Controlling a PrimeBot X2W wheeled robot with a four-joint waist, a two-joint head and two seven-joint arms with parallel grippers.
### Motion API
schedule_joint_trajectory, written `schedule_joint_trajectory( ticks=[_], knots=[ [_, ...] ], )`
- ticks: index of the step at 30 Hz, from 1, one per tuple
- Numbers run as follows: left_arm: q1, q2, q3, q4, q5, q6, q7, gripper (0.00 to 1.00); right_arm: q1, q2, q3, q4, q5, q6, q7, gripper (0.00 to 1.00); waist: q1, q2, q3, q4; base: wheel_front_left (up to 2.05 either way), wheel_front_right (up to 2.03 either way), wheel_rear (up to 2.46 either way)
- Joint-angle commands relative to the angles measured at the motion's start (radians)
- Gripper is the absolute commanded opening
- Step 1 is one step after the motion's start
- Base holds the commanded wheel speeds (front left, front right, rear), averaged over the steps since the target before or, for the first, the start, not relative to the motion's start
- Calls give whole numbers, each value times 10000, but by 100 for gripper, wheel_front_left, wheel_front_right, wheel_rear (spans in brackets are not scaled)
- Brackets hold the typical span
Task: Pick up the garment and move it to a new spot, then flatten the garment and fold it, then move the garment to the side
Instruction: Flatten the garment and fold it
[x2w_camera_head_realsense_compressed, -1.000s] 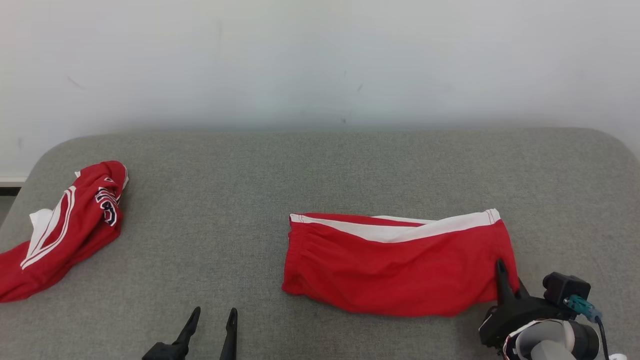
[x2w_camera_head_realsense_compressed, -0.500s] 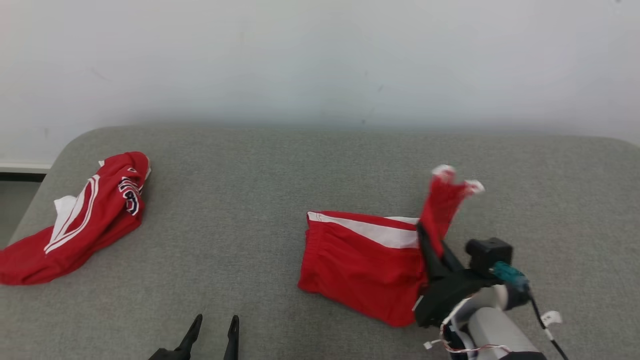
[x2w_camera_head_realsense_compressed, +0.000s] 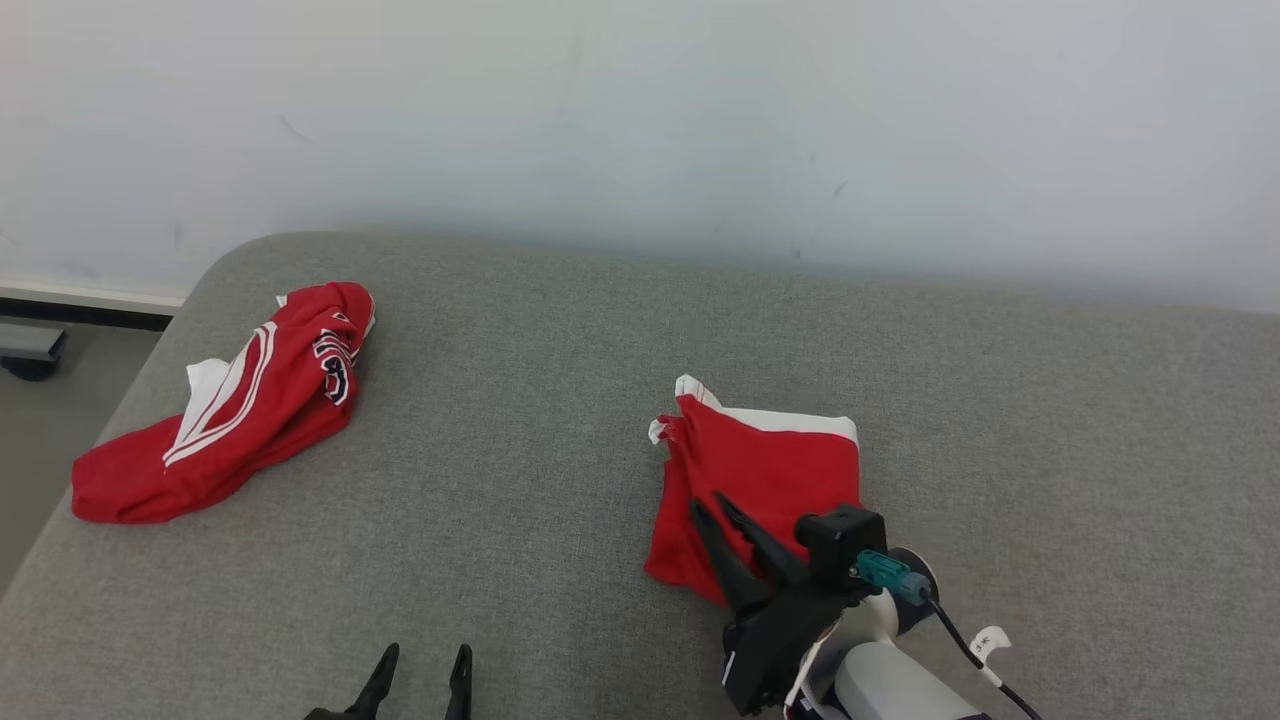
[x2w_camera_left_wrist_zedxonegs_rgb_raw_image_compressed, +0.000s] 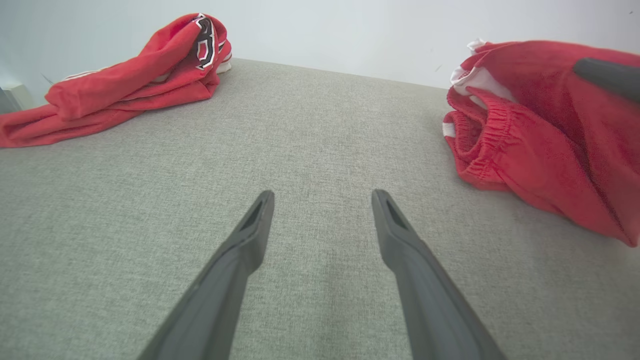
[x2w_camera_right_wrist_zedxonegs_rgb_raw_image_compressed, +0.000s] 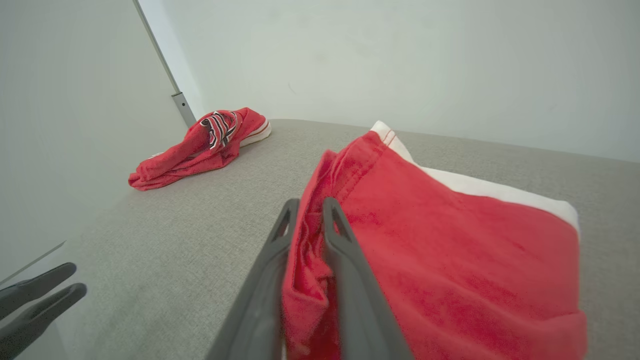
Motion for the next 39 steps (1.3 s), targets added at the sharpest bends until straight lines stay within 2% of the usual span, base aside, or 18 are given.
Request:
schedule_joint_trajectory(
  ticks=[1,4,7,13,25,33,39],
  knots=[
    [130,-16,33,31,43,19,-33,100,-42,37,164,-174,158,-24,-2,100,0,0,1,0,0,0,0],
    [144,-15,83,35,98,19,-33,100,31,30,536,-469,534,-24,-2,100,0,0,-9,-89,0,0,0],
    [155,-14,176,2,173,19,-33,100,105,28,406,-667,398,-24,-1,100,0,0,-22,-265,0,0,0],
    [132,-16,360,-122,213,19,-33,100,527,-123,-754,-844,-648,-24,-1,100,0,0,-25,-667,0,0,0],
    [142,-15,745,-421,391,43,-33,100,2238,-224,-4088,-1890,-2614,-24,-1,100,0,0,62,-1636,0,0,0],
    [215,-12,1005,-646,417,104,-33,100,2942,-24,-5189,-2567,-3100,-24,-1,100,0,0,51,-2055,0,0,0],
    [353,-12,1171,-730,509,151,-33,100,3176,35,-5422,-2720,-3106,-24,-1,100,0,0,-1,-2209,0,0,0]
  ],
)
